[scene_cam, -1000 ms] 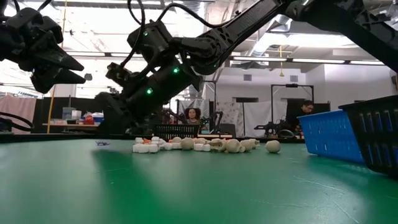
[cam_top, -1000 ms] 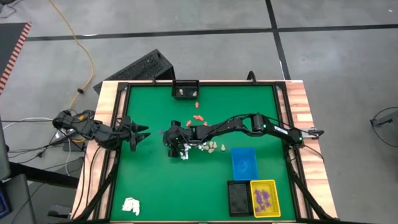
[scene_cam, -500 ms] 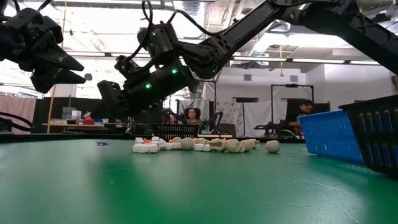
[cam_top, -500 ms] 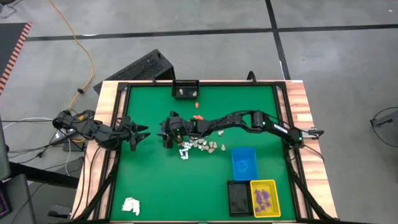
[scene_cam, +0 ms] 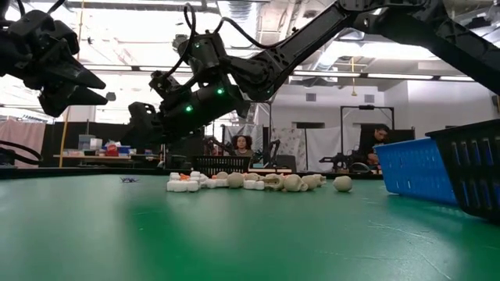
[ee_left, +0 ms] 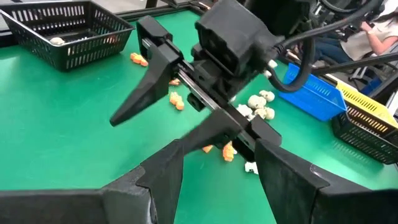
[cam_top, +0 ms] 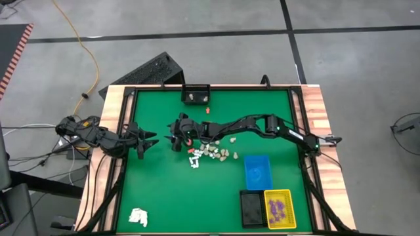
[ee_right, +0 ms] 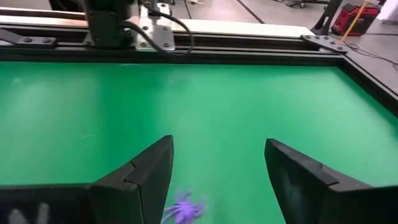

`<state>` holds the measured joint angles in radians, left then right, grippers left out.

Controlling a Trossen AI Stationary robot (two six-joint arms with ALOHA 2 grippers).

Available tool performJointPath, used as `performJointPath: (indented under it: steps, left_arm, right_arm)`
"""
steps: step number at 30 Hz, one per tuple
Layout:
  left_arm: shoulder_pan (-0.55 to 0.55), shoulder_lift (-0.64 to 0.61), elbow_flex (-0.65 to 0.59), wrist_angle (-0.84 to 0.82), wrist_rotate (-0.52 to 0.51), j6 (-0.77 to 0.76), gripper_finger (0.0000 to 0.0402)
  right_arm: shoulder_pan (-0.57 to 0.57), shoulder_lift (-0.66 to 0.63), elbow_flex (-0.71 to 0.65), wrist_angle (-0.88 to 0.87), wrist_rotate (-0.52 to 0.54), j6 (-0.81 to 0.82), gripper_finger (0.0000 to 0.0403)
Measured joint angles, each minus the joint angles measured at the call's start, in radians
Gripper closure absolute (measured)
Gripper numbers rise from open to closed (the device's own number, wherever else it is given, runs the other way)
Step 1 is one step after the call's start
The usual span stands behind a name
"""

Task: Sort Halloween decoration
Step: Put the purple spider toy into the yellow bin

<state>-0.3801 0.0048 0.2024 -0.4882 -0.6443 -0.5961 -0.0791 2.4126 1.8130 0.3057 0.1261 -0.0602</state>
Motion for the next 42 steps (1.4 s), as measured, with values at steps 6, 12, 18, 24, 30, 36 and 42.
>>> performJointPath:
  steps: [6,12,18,24,30,36,42]
  left_arm:
    - [0.000,0.000,0.000,0.001,-0.011,-0.002,0.0213]
    - [0.000,0.001,0.000,0.000,-0.016,-0.001,0.0213]
    - [0.000,0.001,0.000,0.001,-0.016,-0.003,0.0213]
    - [0.000,0.000,0.001,0.001,-0.016,-0.010,0.0213]
    - [0.000,0.000,0.001,0.001,-0.015,-0.017,0.0213]
    - [0.000,0.000,0.001,0.000,-0.007,-0.018,0.0213]
    - [0.000,0.000,0.001,0.000,-0.007,-0.018,0.0213]
  right_arm:
    - [0.002,0.064,0.007,0.082,-0.015,0.016,0.0148]
    - [0.007,0.092,0.009,0.092,-0.023,0.043,0.0148]
    - [0.002,0.139,0.012,0.076,-0.019,0.089,0.0148]
    - [-0.002,0.148,0.015,0.028,-0.020,0.121,0.0151]
    - [-0.002,0.147,0.015,0.009,-0.009,0.128,0.0208]
    - [-0.003,0.148,0.013,0.007,0.000,0.133,0.0315]
    - [-0.003,0.144,0.013,0.007,0.001,0.168,0.0394]
